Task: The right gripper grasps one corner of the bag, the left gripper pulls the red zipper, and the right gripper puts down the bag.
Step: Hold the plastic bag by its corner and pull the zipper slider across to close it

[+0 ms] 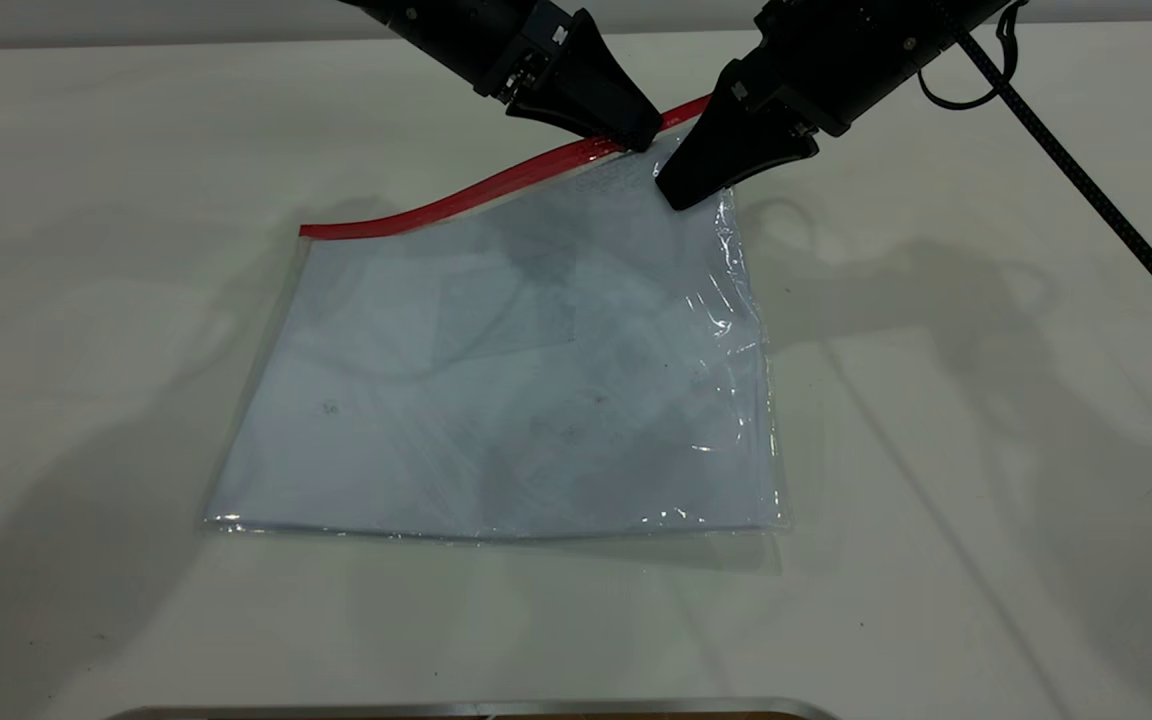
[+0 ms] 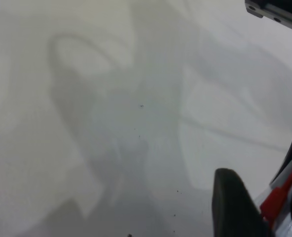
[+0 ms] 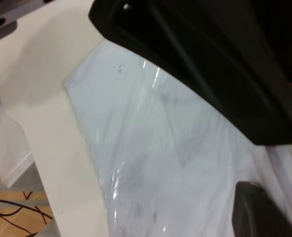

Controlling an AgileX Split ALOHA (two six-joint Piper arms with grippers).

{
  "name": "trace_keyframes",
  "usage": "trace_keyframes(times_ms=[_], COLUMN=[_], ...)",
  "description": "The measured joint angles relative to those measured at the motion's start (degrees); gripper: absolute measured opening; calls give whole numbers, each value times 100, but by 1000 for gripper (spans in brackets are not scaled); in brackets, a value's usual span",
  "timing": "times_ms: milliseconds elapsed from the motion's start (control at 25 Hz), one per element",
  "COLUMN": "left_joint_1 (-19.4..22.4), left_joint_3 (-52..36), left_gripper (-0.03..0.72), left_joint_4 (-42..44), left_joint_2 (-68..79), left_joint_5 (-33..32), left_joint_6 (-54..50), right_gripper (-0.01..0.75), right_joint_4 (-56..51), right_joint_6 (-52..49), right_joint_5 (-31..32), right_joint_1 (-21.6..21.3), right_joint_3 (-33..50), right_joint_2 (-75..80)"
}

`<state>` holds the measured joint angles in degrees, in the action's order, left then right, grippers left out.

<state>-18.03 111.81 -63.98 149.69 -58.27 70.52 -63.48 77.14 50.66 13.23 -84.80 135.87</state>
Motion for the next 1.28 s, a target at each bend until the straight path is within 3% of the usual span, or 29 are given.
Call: trace_keyframes(times_ms=[280, 400, 1280], left_joint_1=[0, 0, 397], left_joint_3=[0, 0, 47], left_gripper=[117, 74, 61], left_joint_4=[0, 0, 131], left_joint_2=[0, 0, -6], left_joint_5=[7, 2, -161], left_joint_6=[0, 82, 129], right_gripper=[34, 34, 34], right_joint_4=[-39, -44, -951], right_joint_6=[0, 0, 200], right_joint_5=[1, 1, 341], right_joint_1=[0, 0, -374], right_joint_3=[0, 0, -6], right_joint_2=[0, 0, 34])
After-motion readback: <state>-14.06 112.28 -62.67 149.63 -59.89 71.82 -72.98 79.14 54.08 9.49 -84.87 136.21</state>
